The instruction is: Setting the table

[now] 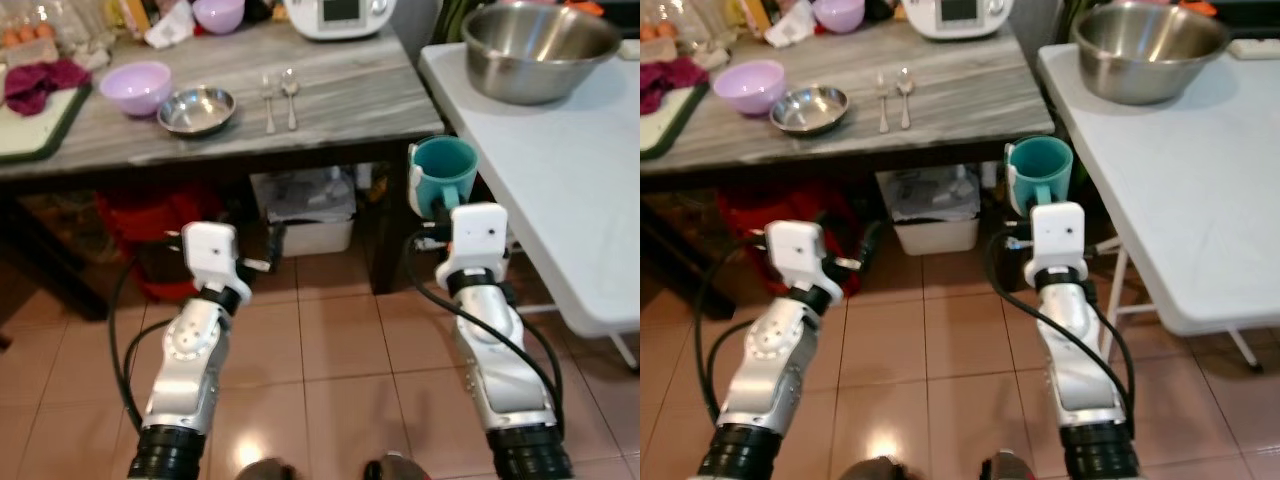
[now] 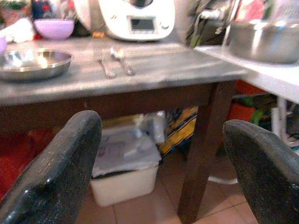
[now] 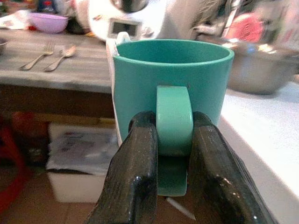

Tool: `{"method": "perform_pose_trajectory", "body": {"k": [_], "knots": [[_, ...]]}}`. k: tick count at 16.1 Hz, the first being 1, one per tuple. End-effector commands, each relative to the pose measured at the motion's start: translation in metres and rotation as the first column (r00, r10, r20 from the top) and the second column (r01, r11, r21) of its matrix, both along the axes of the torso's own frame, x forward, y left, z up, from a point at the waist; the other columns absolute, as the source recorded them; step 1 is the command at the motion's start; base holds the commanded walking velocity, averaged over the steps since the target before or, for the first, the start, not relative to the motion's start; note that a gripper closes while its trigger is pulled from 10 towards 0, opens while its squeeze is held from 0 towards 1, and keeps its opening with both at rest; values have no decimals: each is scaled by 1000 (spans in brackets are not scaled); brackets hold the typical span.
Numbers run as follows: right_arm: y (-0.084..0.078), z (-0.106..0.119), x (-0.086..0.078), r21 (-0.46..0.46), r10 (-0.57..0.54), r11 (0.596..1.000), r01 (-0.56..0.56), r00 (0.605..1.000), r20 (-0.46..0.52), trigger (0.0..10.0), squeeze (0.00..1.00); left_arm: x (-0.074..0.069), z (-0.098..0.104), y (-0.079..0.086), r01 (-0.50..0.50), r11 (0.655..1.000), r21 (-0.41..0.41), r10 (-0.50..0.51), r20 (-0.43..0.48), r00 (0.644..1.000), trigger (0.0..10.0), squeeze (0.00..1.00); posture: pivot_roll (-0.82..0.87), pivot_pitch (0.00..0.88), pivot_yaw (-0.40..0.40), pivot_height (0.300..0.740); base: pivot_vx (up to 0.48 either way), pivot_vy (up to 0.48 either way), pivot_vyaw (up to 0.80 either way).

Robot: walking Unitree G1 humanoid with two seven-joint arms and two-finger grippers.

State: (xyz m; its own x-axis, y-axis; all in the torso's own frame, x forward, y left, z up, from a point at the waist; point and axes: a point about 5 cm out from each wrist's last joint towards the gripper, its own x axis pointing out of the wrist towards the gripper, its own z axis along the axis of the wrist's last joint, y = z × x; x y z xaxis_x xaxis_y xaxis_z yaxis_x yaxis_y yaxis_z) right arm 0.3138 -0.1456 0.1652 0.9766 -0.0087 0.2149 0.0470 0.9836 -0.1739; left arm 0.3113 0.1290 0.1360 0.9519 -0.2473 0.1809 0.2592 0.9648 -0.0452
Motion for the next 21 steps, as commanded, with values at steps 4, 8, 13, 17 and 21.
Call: {"method": "perform_pose_trajectory", "body": {"k": [4,8,13,17,21], "knots": [[6,5,0,10,17,1000,-18,1000,25,10000,0,0,1,6,-23,1000,8,23,15,1000,10000,0,-121,155,36,740,0,95,0],[5,5,0,3,18,1000,-18,1000,24,10000,0,-1,2,6,10,999,-53,-9,6,1000,10000,0,-121,155,36,740,0,0,0],[7,5,0,6,20,1000,-20,999,25,10000,0,-4,2,-2,62,996,-63,-61,13,998,10000,0,-129,157,37,740,52,0,165],[8,5,1,4,24,1000,-24,999,25,10000,0,-5,4,-2,70,995,-67,-69,19,997,10000,0,-129,157,35,740,291,0,0],[8,5,1,6,25,1000,-25,999,23,10000,0,-7,3,-5,95,992,-79,-94,20,995,10000,0,-129,156,34,740,305,0,0]]}}
